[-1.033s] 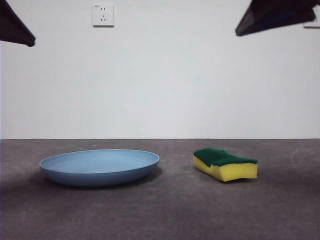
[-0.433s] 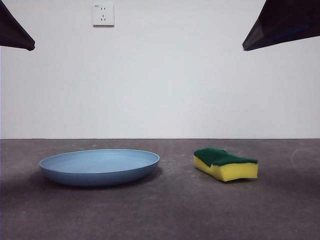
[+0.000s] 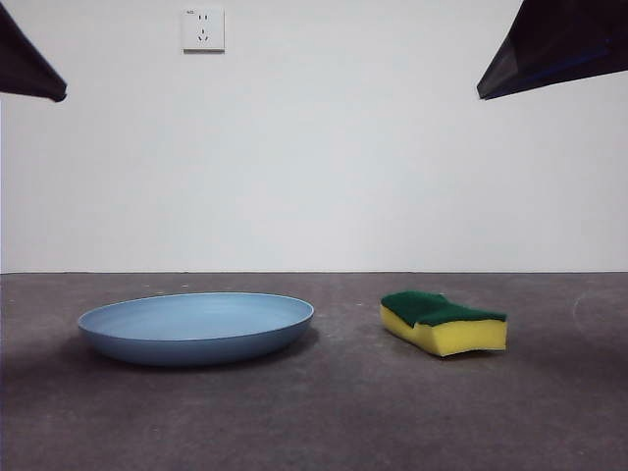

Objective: Pick up the plate,pick up the cloth,clean the plate with the cloth

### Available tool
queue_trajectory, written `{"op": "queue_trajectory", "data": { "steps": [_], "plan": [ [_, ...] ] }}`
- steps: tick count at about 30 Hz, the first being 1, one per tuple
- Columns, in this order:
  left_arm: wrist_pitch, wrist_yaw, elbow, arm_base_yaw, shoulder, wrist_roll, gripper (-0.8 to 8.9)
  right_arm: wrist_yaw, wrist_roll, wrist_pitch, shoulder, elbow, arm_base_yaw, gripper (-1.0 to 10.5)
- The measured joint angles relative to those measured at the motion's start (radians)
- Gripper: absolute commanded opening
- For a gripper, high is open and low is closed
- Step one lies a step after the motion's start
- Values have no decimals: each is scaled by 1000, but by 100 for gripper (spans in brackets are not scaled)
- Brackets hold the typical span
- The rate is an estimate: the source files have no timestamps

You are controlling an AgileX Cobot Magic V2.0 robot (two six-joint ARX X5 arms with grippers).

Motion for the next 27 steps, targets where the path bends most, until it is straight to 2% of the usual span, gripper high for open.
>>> {"op": "queue_trajectory", "data": {
  "steps": [3,9,14,27],
  "plan": [
    [-29,-4,0,57,-61,35,-1,0,0,0,0,0,0,1],
    [-18,141,-45,238,-172,84,-1,0,0,0,-1,0,0,1],
    [3,166,-154,353,-272,107,0,0,0,0,-1,0,0,1],
    [59,169,-374,432,-510,113,0,0,0,0,-1,0,0,1]
  ]
}}
